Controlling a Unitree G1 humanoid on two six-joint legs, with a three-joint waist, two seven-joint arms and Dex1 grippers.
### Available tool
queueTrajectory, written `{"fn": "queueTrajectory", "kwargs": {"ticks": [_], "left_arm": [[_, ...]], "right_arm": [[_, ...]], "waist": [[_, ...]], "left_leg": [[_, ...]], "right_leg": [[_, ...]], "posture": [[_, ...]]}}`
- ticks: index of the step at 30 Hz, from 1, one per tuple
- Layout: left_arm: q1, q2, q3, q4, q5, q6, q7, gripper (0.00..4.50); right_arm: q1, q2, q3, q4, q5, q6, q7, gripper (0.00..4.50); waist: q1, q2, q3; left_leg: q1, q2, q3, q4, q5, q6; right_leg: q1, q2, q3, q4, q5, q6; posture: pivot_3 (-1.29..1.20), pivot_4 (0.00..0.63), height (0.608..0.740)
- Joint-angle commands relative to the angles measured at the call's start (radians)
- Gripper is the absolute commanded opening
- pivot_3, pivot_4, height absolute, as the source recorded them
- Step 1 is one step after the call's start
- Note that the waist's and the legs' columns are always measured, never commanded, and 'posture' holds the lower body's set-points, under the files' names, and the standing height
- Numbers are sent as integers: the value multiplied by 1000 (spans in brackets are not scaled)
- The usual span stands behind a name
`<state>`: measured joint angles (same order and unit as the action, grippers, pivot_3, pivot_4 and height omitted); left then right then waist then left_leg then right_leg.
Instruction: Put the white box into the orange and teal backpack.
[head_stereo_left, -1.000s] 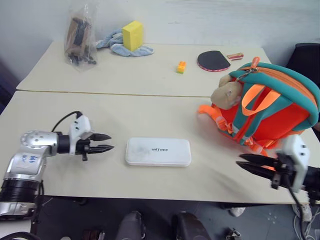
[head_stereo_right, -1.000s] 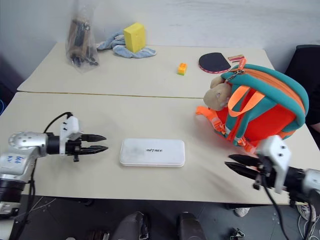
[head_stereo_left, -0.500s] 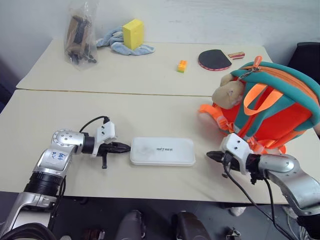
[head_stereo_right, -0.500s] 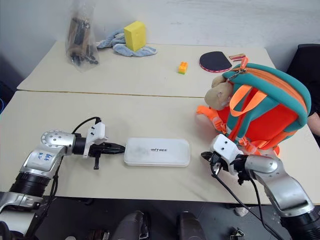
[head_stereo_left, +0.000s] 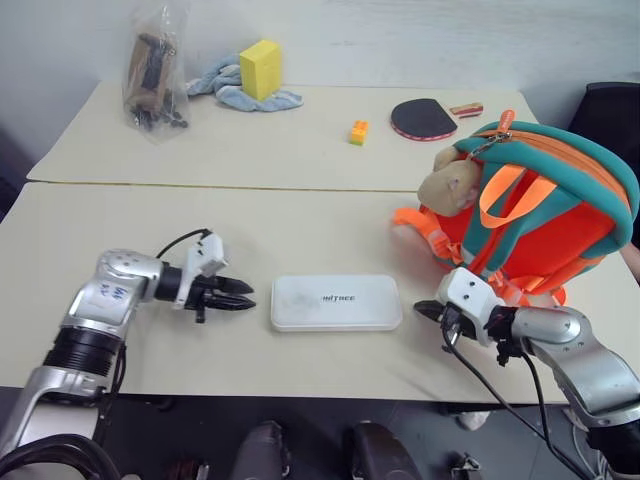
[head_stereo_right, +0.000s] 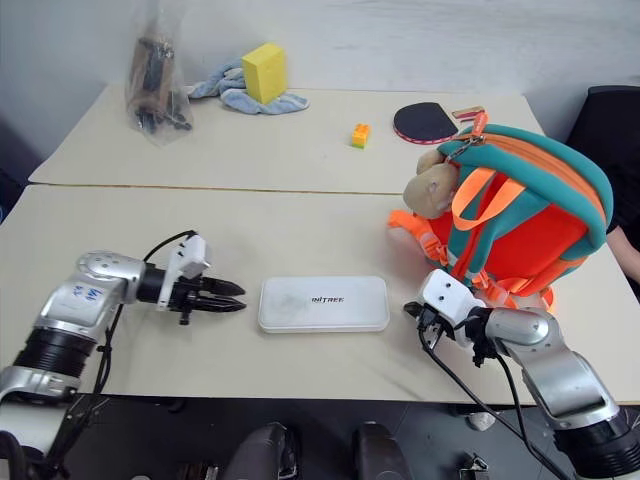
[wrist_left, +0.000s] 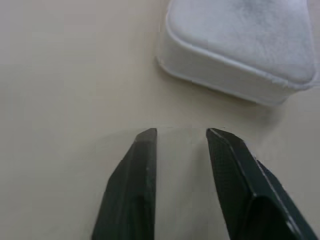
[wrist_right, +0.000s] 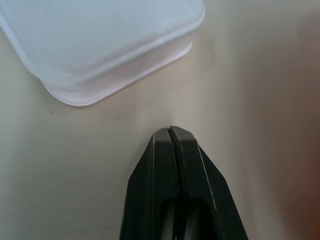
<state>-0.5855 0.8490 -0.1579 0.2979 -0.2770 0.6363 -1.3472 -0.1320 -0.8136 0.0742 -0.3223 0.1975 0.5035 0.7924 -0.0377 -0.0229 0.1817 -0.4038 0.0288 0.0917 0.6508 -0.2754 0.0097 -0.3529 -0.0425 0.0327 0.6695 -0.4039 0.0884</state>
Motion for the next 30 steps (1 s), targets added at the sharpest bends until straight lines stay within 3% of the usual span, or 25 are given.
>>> {"fn": "queueTrajectory", "kwargs": {"ticks": [1,6,7,15,23,30], "left_arm": [[-30,33,-35,-2,-71,269,-81,2868],[-87,-18,-37,4,-126,543,-12,4333],[-95,-32,-28,1,-145,590,1,4460],[-111,-161,-41,3,-161,779,193,4460],[-142,-306,-31,76,-167,789,299,4460],[-219,-415,0,161,-190,777,321,4460]], "right_arm": [[-15,10,14,7,-25,-22,-3,0],[-39,24,28,19,-37,-27,8,0],[-46,26,32,22,-41,-29,11,0],[-85,51,54,44,-58,-30,12,0],[-67,67,65,39,-74,-39,3,0],[-34,53,39,18,-72,-42,0,0]], "waist": [[1,0,0],[7,0,0],[8,0,0],[14,2,-1],[37,7,-5],[46,9,-7]], "left_leg": [[0,0,0,0,0,0],[0,0,0,1,0,0],[0,0,0,1,0,0],[0,-1,-1,3,1,0],[16,-3,-2,2,-1,2],[19,-5,-6,2,-2,3]], "right_leg": [[0,0,0,1,0,0],[0,0,0,2,0,0],[0,0,0,2,0,0],[0,-1,0,3,0,0],[20,-3,-1,-3,0,0],[28,-4,-4,-9,0,0]], "posture": [[0,150,740],[0,150,740],[0,150,740],[0,150,740],[0,150,740],[0,150,740]]}}
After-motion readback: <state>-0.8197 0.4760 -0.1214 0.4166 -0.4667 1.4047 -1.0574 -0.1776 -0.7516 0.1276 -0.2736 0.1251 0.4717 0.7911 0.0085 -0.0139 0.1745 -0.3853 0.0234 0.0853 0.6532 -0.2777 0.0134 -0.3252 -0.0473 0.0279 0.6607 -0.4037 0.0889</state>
